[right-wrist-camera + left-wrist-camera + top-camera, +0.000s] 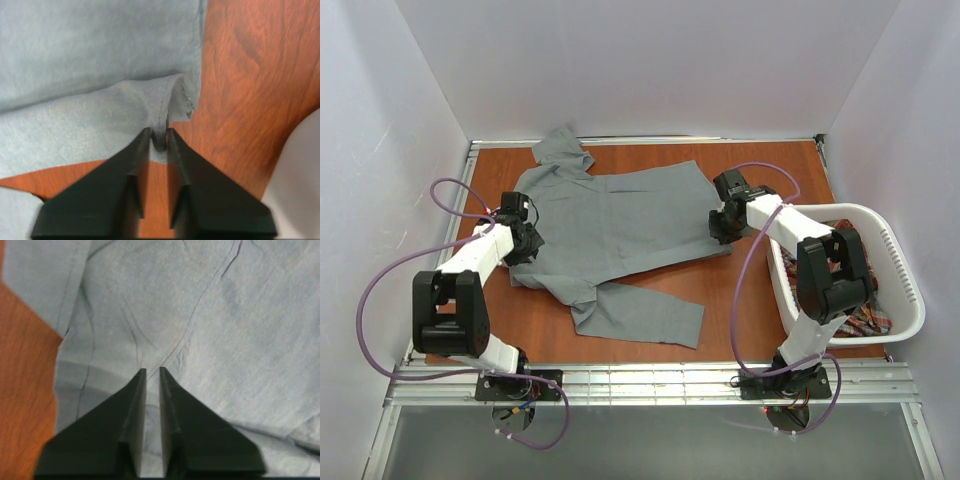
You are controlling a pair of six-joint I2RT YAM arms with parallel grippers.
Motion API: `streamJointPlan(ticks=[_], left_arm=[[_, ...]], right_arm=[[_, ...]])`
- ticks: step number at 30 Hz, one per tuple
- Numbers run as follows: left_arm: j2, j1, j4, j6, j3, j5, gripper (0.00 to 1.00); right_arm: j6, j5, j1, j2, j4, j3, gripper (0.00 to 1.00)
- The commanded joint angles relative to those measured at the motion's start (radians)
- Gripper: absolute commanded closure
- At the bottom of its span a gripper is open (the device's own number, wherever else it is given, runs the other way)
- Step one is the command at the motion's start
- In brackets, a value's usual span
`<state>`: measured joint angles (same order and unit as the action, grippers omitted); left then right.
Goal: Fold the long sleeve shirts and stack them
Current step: Fold the shirt
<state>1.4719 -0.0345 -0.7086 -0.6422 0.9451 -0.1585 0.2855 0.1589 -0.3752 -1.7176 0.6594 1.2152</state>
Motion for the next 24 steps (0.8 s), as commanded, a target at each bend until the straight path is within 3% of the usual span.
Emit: streamJointPlan(ticks=[1,5,6,9,11,17,21,24], left_arm=[[0.033,0.005,0.066,0.021,0.043,0.014,0.87],[0.021,0.005,0.071,0.016,0.084,0.025,0.60],[0.008,0.005,0.066,0.013,0.090,0.028,0.46],[-0.067,0.005,0.035,0.015,0.101,0.034,0.21],[-0.136,0.005,0.009,0.022,0.100,0.033,0.11],[-0.295,0.005,-0.052,0.068,0.046,0.017,0.05],[-0.337,0.005,-0.054,0.096,0.009,0.036,0.05],[-0.337,0.005,-0.061,0.102,0.000,0.050,0.05]], right_arm=[[0.011,0.002,0.018,-0.040,-0.009,0.075,0.84],[0.020,-0.004,0.021,-0.112,-0.009,0.136,0.69],[0.011,-0.007,0.019,-0.111,-0.006,0.144,0.67],[-0.081,-0.044,-0.008,-0.053,-0.026,0.153,0.56],[-0.144,-0.045,-0.043,0.025,-0.037,0.136,0.48],[-0.272,-0.035,-0.286,0.272,-0.047,-0.058,0.32],[-0.311,-0.197,-0.491,0.360,-0.023,-0.173,0.33],[-0.313,-0.231,-0.620,0.372,-0.004,-0.243,0.34]])
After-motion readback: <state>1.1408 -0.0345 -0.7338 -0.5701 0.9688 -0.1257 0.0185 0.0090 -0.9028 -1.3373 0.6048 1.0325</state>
